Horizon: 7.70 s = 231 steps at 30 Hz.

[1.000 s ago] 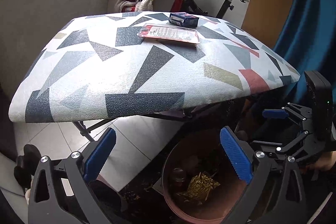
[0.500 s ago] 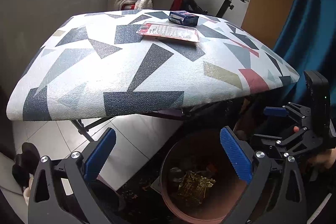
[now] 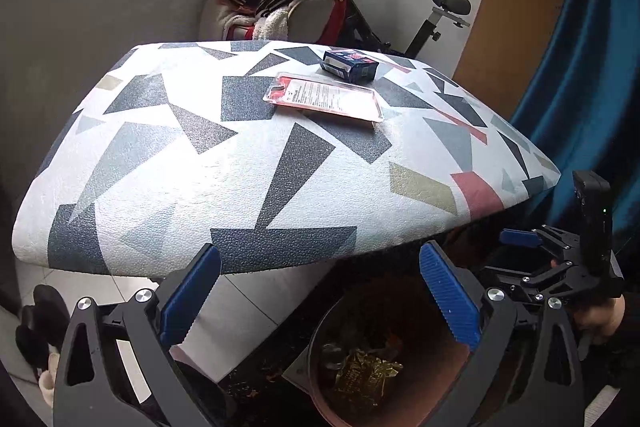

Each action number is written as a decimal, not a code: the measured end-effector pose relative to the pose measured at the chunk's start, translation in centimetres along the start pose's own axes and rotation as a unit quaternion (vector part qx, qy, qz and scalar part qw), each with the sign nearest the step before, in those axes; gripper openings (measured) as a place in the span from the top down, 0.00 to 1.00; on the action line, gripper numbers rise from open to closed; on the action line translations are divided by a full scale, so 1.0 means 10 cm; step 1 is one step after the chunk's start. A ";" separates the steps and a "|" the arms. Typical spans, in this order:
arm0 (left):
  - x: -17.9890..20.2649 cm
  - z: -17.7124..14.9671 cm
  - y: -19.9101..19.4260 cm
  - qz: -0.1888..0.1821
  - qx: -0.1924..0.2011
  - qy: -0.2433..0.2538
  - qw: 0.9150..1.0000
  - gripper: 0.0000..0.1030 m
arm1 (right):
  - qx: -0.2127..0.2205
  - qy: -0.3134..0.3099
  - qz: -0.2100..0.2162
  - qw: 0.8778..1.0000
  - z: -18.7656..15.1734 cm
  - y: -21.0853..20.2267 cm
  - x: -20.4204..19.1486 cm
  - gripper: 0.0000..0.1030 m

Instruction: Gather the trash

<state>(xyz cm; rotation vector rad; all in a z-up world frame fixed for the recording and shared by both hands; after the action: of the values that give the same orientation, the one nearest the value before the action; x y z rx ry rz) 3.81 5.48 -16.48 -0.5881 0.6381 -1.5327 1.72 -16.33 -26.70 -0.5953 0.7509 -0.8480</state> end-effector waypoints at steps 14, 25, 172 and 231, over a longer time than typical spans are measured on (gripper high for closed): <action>-0.49 0.88 0.55 -0.007 -0.031 -0.073 0.997 0.17 | 0.029 -0.024 -0.008 0.999 1.51 0.23 0.26 0.42; -0.56 1.27 1.26 -0.033 -0.075 -0.121 0.989 0.24 | -0.002 0.064 0.008 0.998 2.12 1.07 0.59 0.76; 0.02 -0.20 -0.45 0.054 -0.002 -0.039 0.998 0.06 | -0.076 -0.095 -0.005 0.993 -0.23 0.08 -0.50 0.18; 0.38 1.16 -1.51 0.112 0.150 0.002 0.982 0.06 | 0.183 -0.090 -0.087 0.975 1.33 -1.75 -0.68 0.06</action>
<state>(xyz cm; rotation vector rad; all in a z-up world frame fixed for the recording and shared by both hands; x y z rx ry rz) 1.01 1.69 2.29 -0.2746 0.4472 -1.3838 1.42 -17.77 -3.70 -0.4018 0.3673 -1.0494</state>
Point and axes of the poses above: each gripper's, at about its wrist camera, not at the fingertips, and y roughly the way its jaws point, x to its right, z to its top, the point moved 2 cm from there along y, roughly the way its jaws point, and after that the axes turned 14 degrees about z, right-handed, at the moved point
